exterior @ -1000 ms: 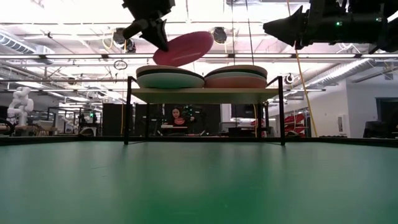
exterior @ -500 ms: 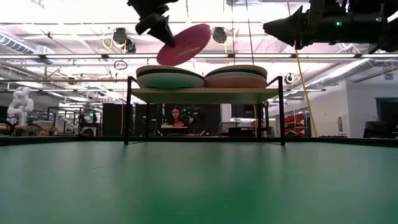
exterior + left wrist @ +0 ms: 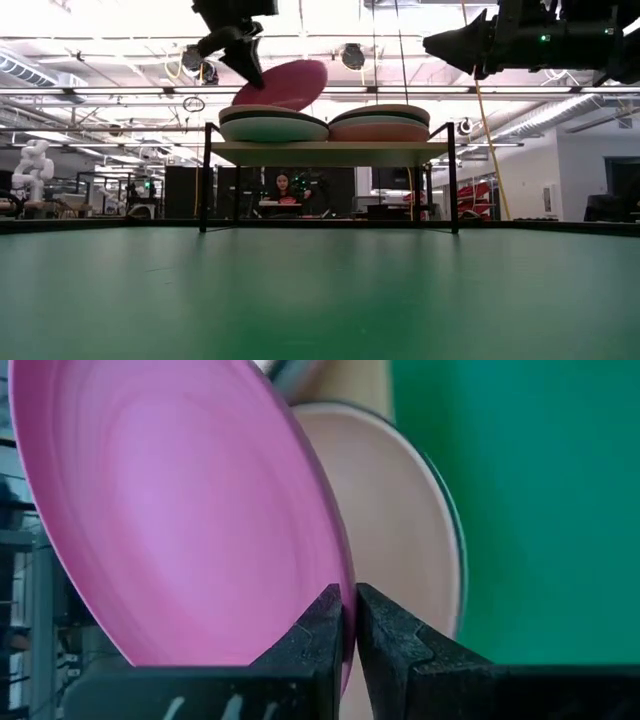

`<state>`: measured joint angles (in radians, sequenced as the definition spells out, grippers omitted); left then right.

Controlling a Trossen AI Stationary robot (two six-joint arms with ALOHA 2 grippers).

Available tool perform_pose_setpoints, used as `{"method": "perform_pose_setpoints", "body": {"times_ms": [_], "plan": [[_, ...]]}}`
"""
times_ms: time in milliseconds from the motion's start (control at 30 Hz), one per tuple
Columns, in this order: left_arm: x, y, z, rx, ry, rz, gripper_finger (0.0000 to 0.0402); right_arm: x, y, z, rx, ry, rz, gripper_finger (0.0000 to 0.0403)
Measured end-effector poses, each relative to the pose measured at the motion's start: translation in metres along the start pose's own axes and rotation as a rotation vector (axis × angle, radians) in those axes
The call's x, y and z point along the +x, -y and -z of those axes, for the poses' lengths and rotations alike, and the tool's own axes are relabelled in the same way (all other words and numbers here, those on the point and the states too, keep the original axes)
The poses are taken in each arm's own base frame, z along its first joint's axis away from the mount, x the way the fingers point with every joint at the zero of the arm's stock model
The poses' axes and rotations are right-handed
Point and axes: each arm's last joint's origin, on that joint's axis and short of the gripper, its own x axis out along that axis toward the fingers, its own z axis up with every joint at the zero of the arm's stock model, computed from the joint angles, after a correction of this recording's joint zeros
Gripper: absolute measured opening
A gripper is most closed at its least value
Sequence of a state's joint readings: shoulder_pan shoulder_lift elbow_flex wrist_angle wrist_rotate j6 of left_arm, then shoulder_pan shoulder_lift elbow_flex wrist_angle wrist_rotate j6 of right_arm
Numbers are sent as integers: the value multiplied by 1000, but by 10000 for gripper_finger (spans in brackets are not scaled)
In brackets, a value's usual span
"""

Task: Place and stack plates onto a shelf
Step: Stack the pink plate on the left beige plate

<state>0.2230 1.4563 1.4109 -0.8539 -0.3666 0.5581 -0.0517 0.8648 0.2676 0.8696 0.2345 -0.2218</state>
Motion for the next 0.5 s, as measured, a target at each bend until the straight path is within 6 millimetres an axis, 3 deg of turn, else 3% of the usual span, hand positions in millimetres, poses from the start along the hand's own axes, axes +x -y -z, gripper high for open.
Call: {"method": "perform_pose_setpoints", "body": {"times_ms": [500], "plan": [[-1, 7, 9, 64, -79, 86, 31, 0, 0, 0, 0, 0, 0, 132]]}}
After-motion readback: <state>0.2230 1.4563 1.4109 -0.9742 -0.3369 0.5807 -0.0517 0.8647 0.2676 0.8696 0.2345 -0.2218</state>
